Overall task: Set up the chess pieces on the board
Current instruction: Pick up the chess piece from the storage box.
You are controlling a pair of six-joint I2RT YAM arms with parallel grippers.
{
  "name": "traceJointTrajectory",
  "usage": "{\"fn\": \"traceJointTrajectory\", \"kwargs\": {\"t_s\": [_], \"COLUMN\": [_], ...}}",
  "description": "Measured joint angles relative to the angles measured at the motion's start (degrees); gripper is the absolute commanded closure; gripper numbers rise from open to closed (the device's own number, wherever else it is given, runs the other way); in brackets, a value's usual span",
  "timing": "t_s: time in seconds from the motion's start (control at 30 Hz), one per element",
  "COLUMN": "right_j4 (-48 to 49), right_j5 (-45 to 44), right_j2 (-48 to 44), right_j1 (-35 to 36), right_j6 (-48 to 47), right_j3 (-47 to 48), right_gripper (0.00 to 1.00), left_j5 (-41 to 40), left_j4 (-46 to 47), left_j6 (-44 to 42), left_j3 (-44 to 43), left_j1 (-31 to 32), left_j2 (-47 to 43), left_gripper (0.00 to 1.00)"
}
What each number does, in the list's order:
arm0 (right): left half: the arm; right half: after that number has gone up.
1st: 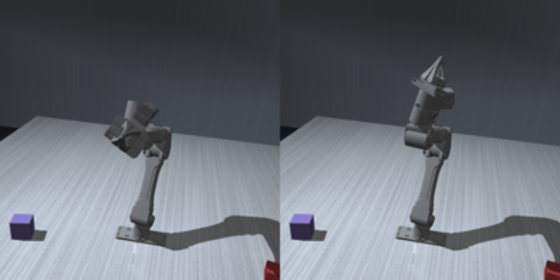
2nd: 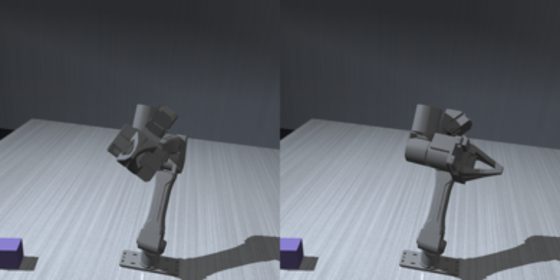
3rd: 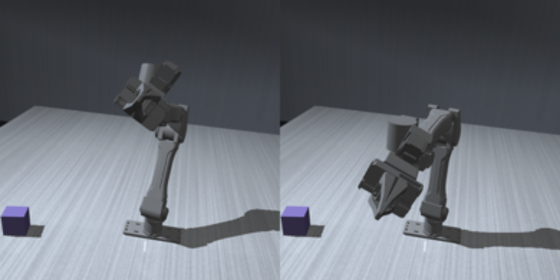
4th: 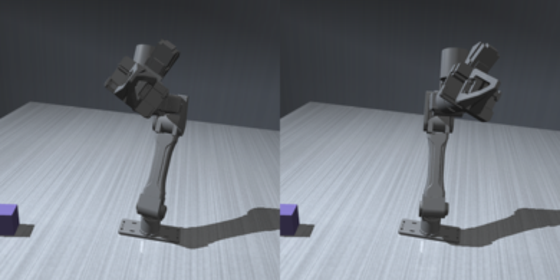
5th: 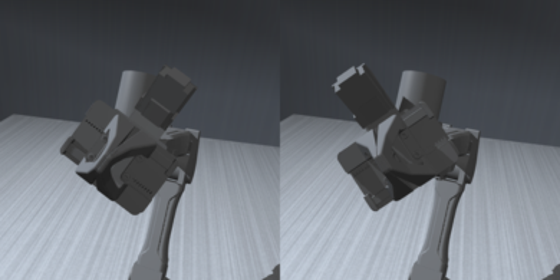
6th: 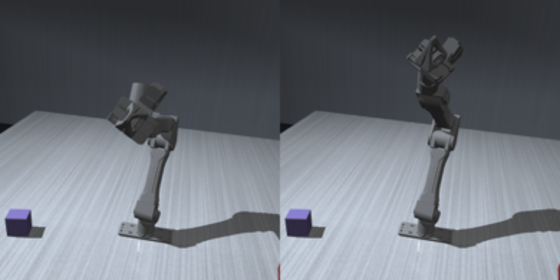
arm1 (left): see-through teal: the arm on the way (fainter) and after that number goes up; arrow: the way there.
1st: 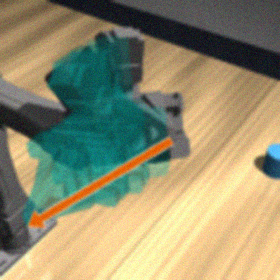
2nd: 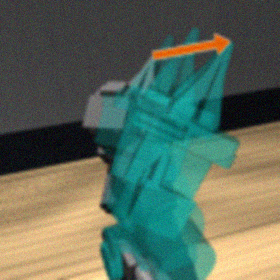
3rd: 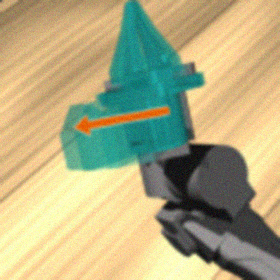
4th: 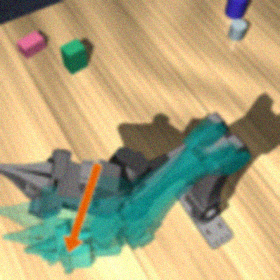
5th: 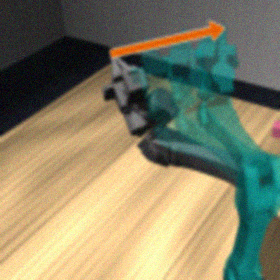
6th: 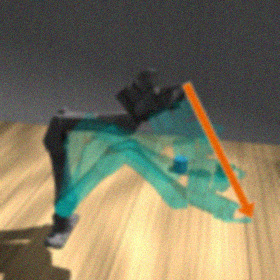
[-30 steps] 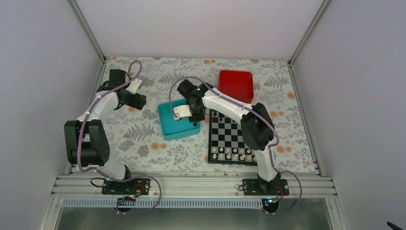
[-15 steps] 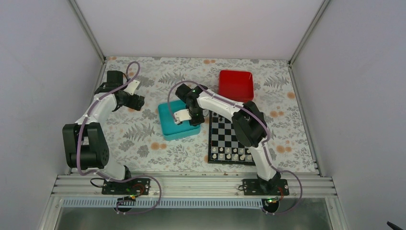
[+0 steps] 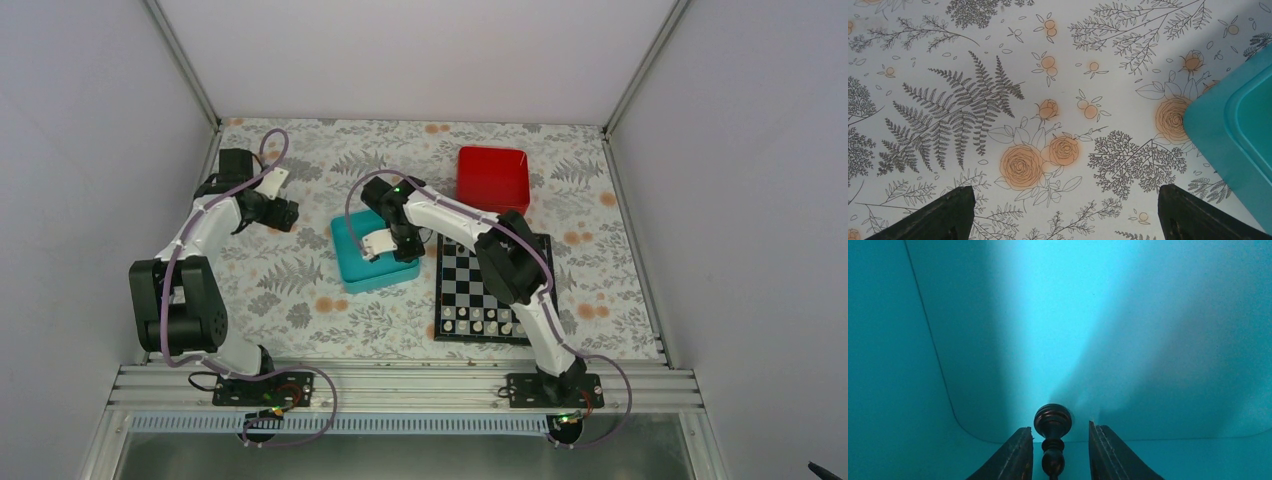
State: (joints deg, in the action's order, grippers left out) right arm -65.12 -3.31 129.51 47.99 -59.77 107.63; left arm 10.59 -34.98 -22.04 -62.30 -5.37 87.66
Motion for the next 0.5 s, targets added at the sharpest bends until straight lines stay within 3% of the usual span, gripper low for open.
{"fn": "traceJointTrajectory", "kwargs": {"t_s": [0.33, 0.5], "right_j4": [-2.38, -3.19], "right_j5": [-3.06, -4.11], "right_j2": [0.00, 0.00], "right_j1": [0.28, 0.79], "right_j6": [1.22, 1.42], "right_j3": [0.46, 0.57], "right_gripper": [0.70, 0.76], "left_j5": [0.66, 0.83], "left_j4": [0.00, -0.13], "left_j6": [-0.04, -0.11], "left_j3": [0.31, 0.55], "left_j1": [-0.20, -0.55], "left_j2": [-0.33, -0.79], "left_gripper": [0.09, 0.09]}}
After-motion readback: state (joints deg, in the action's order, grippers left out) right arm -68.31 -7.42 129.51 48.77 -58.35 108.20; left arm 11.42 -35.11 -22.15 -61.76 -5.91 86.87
